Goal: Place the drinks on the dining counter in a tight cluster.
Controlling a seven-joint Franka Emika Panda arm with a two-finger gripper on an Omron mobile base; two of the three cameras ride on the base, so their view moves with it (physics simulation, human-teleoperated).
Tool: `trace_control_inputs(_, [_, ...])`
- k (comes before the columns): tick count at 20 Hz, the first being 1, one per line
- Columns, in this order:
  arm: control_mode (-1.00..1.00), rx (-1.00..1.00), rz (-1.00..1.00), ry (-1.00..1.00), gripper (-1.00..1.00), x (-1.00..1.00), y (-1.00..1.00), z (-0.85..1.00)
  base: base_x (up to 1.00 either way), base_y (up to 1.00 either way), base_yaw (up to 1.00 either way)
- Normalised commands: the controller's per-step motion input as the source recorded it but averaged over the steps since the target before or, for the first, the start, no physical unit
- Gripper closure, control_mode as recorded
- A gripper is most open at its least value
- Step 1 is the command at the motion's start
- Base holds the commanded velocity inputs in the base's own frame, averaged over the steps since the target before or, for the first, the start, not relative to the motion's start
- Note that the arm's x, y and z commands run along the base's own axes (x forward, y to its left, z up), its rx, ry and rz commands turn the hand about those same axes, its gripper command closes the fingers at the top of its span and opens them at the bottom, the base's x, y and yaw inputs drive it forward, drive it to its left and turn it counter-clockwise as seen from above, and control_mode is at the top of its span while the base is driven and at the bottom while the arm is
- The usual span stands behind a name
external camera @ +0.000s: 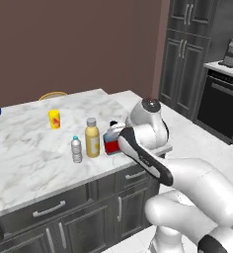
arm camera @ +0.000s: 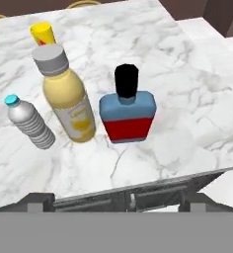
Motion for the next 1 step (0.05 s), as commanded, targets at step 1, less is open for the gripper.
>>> trace_control_inputs(1, [-1.00,0.00,0.00,-0.05,-1.00,-0.59,-0.19,0.14,0.00,0.00,0.00])
